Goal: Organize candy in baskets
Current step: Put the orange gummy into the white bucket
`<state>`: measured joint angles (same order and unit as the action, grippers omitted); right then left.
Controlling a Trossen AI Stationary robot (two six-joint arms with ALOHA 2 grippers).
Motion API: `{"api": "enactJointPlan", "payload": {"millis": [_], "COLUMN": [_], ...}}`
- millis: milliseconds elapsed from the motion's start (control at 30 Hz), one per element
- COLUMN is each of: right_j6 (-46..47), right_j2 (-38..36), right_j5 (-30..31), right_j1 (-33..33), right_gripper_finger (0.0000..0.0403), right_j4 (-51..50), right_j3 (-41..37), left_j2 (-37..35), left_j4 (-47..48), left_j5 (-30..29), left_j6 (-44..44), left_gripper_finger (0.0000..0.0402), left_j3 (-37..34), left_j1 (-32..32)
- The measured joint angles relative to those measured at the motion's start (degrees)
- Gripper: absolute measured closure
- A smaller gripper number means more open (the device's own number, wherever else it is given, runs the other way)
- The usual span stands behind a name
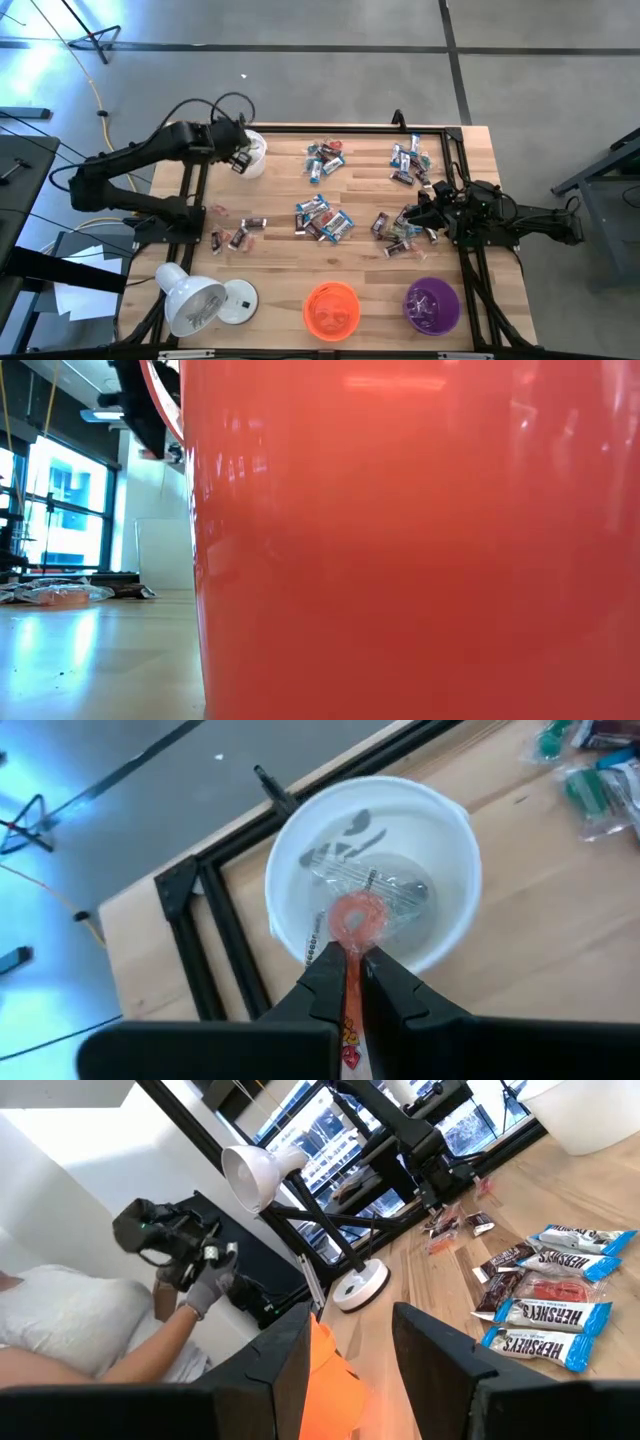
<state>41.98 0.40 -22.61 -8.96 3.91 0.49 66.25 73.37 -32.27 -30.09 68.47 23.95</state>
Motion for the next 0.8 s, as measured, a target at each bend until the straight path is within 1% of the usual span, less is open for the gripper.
{"api": "enactJointPlan", "payload": {"millis": [133,267,433,567,800], "right_j6": [0.0,0.0,0.0,0.0,0.0], "right_j2": [0.0,0.0,0.0,0.0,0.0], "right_j5": [0.0,0.0,0.0,0.0,0.0], "right_j1": [0.0,0.0,0.0,0.0,0.0], "right_gripper_finger": [0.0265,0.0265,0.0265,0.0265,0.0265], "right_j4": [0.0,0.0,0.0,0.0,0.0], "right_j3": [0.0,0.0,0.0,0.0,0.0], "left_j2": [1.2,3.4,6.8,9.0,10.9], "left_j4": [-6.2,-9.6,-10.6,-10.2,-10.1], "left_j5": [6.1,11.1,15.5,18.9,20.4], "left_j6": [7.8,10.9,8.8,4.7,1.6], "left_gripper_finger": [0.0396,0.0396,0.0396,0.0393,0.0346], "left_j3": [-0.2,-0.2,-0.3,-0.3,-0.3], "left_j1": [7.5,12.8,16.0,17.1,18.0]}}
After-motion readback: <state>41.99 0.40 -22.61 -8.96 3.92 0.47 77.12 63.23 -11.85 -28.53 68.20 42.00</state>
